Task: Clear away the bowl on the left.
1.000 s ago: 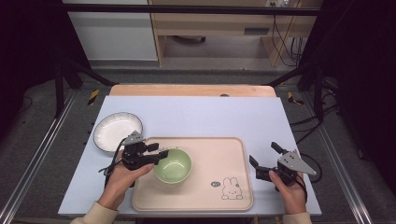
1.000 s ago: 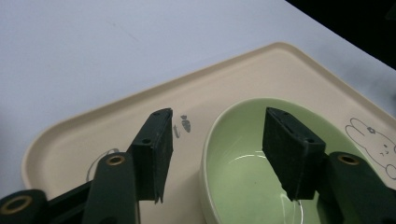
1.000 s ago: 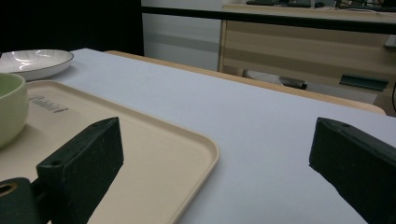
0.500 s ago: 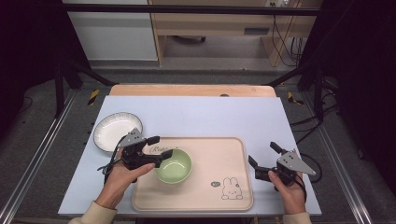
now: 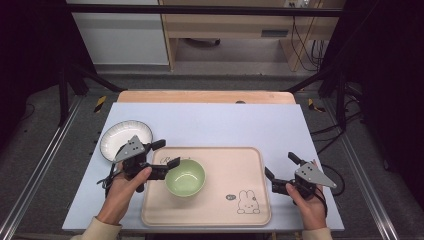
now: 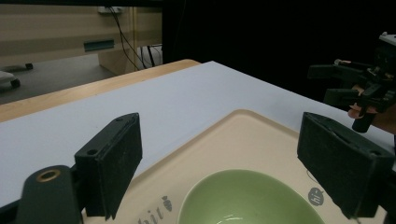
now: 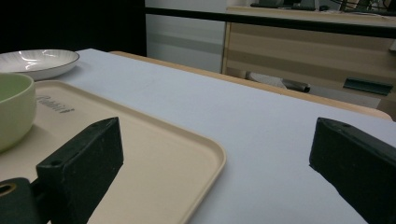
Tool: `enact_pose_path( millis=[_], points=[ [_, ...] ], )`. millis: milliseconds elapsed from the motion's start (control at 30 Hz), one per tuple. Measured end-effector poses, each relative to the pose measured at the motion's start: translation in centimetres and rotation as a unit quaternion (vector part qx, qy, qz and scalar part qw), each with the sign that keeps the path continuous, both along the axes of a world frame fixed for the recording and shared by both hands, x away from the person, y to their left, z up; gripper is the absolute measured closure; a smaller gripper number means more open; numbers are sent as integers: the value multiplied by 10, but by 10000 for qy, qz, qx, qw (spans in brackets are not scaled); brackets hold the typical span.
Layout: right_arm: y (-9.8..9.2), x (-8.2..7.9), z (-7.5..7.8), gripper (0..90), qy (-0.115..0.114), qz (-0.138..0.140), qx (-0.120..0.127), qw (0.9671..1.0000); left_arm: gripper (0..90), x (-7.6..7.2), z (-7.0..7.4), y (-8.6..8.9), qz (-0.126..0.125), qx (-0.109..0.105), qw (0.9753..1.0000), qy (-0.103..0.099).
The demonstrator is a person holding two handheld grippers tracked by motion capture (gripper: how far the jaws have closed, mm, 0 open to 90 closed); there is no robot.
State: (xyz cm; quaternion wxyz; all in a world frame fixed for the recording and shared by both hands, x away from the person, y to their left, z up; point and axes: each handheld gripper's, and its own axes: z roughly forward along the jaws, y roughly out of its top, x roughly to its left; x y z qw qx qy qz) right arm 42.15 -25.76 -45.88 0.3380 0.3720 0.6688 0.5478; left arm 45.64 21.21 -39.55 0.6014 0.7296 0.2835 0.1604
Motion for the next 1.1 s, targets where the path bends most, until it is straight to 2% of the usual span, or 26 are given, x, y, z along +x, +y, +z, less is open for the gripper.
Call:
enact_pose_path(
  millis=[133, 233, 567, 833, 1100],
  points=[
    [-2, 0, 0, 30, -4, -28, 14, 10000, 131, 1, 5, 11, -30, -14, 10000, -91],
    [-3, 0, 0, 30, 0, -41, 23, 10000, 112, 1, 13, 23, 104, -206, 9996, -164],
    [-1, 1, -1, 30, 24, -27, 2, 10000, 42, -1, 22, 57, 577, -299, 9976, -235],
    [-1, 1, -1, 30, 19, -26, -2, 10000, 36, -3, 23, 75, 831, -266, 9958, -279],
    [-1, 1, -1, 30, 5, -15, -21, 10000, 41, -2, 15, 89, 1012, -136, 9944, -266]
  ],
)
